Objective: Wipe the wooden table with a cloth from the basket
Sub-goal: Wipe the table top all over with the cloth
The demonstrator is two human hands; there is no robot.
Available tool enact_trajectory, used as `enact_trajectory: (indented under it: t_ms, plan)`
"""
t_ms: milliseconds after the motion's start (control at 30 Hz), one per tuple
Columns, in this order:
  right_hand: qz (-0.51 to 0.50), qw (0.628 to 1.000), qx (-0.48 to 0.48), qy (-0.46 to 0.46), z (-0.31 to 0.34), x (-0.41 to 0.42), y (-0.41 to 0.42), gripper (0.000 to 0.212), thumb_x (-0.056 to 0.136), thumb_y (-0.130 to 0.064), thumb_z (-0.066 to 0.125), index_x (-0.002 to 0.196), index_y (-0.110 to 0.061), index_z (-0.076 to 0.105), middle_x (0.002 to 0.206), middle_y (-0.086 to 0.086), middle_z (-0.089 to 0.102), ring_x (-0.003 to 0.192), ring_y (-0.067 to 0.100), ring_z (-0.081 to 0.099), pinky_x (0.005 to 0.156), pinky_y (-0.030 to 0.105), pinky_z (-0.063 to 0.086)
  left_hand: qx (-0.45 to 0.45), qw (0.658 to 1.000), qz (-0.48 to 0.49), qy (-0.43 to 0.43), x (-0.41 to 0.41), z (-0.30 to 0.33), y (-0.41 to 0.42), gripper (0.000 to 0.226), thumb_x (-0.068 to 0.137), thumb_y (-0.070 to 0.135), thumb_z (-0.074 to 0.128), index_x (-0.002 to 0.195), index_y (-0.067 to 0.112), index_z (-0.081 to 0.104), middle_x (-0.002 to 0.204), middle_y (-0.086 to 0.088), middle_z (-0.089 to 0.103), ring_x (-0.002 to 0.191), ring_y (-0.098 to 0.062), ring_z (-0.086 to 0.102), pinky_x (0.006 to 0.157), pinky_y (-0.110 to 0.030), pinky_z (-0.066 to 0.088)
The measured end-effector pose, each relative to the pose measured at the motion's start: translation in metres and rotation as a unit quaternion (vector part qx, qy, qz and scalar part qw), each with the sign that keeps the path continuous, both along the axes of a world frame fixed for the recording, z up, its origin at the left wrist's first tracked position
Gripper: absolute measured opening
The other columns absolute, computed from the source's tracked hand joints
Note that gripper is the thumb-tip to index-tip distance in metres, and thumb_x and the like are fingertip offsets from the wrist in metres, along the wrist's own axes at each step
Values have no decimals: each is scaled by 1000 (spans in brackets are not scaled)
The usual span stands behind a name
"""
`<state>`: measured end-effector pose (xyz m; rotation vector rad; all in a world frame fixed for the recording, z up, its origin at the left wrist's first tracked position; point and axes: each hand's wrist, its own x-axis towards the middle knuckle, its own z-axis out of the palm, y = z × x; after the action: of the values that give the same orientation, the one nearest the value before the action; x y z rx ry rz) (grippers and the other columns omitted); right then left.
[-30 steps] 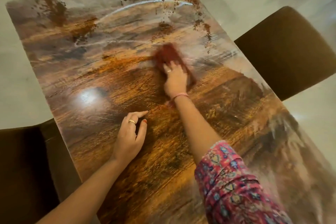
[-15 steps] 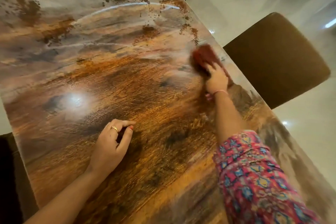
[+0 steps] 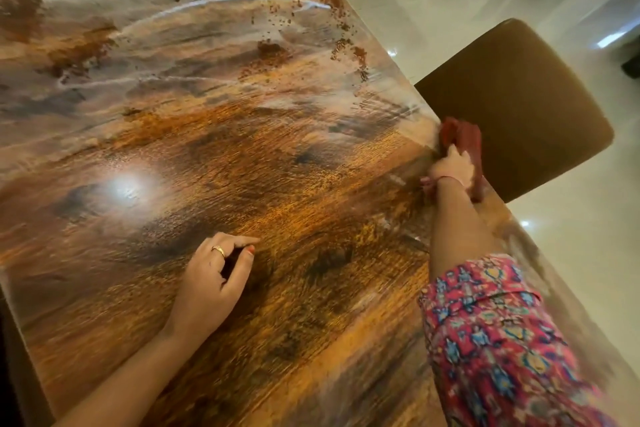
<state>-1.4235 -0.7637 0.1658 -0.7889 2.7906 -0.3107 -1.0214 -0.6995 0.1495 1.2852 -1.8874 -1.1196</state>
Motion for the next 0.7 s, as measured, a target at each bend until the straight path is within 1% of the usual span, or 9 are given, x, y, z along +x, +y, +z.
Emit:
enact_trajectory:
  t_ms: [67, 133, 200, 267, 367, 433, 500, 567, 700]
  plan:
    - [75, 996, 20, 50, -15, 25, -40, 52, 88, -10, 54, 137, -23, 45, 144, 8, 39, 127, 37, 42, 101, 54, 41, 3, 1000, 16, 10, 0, -2, -2, 16, 90, 40, 46, 101, 46, 55, 101, 21, 59, 93, -3, 55, 76, -14, 41]
    - [218, 973, -2, 80, -23, 89, -83, 47, 91, -11, 46, 135, -26, 49, 143, 6, 43, 128, 32, 42, 104, 48, 39, 5, 999, 29, 14, -1, -3, -2, 17, 90, 33, 49, 100, 45, 56, 98, 21, 60, 94, -3, 56, 77, -21, 44]
    - [392, 916, -7, 82, -23, 167, -98, 52, 89, -13, 46, 138, -29, 46, 149, 3, 39, 134, 31, 37, 108, 43, 34, 2, 999, 29, 12, -5, -1, -2, 19, 89, 29, 50, 100, 44, 55, 98, 25, 60, 96, 1, 55, 79, -19, 45]
    - [550, 833, 1, 49, -28, 220, -89, 55, 87, -12, 46, 140, -28, 44, 152, 1, 35, 138, 29, 32, 111, 43, 29, -3, 1000, 22, 6, -7, 2, -4, 20, 89, 30, 49, 99, 47, 53, 102, 31, 57, 98, 6, 53, 78, -11, 42]
    - [603, 794, -68, 46, -21, 215, -72, 50, 90, -12, 42, 136, -33, 48, 148, -7, 40, 135, 21, 38, 110, 40, 31, -14, 1000, 9, 2, -12, 4, -11, 17, 90, 35, 48, 98, 49, 53, 104, 29, 56, 96, 4, 53, 74, -10, 41]
    - [546, 832, -67, 72, -16, 171, -77, 52, 89, -11, 41, 134, -35, 49, 147, -6, 42, 134, 20, 39, 108, 42, 36, -20, 1000, 6, 4, -15, 4, -15, 15, 89, 40, 45, 98, 49, 53, 103, 19, 58, 92, -2, 55, 69, -12, 41]
    - [401, 913, -36, 64, -12, 102, -83, 56, 90, -8, 40, 137, -37, 45, 151, -2, 36, 136, 24, 35, 110, 46, 35, -19, 1000, 10, 4, -17, 2, -20, 15, 90, 39, 46, 98, 48, 54, 102, 16, 58, 89, -5, 56, 67, -14, 42]
    - [251, 967, -2, 43, -6, 38, -72, 61, 89, -6, 41, 142, -37, 38, 154, 2, 28, 139, 29, 28, 111, 51, 31, -15, 1000, 14, 6, -19, 2, -22, 17, 90, 33, 49, 98, 47, 55, 102, 19, 59, 90, -2, 56, 67, -11, 41]
    - [44, 998, 41, -8, -6, -12, -32, 62, 92, -10, 43, 147, -33, 26, 159, -1, 10, 145, 29, 9, 117, 50, 13, -3, 1000, 26, 10, -17, 1, -25, 17, 89, 32, 49, 96, 46, 57, 100, 23, 59, 86, 0, 55, 66, -6, 38]
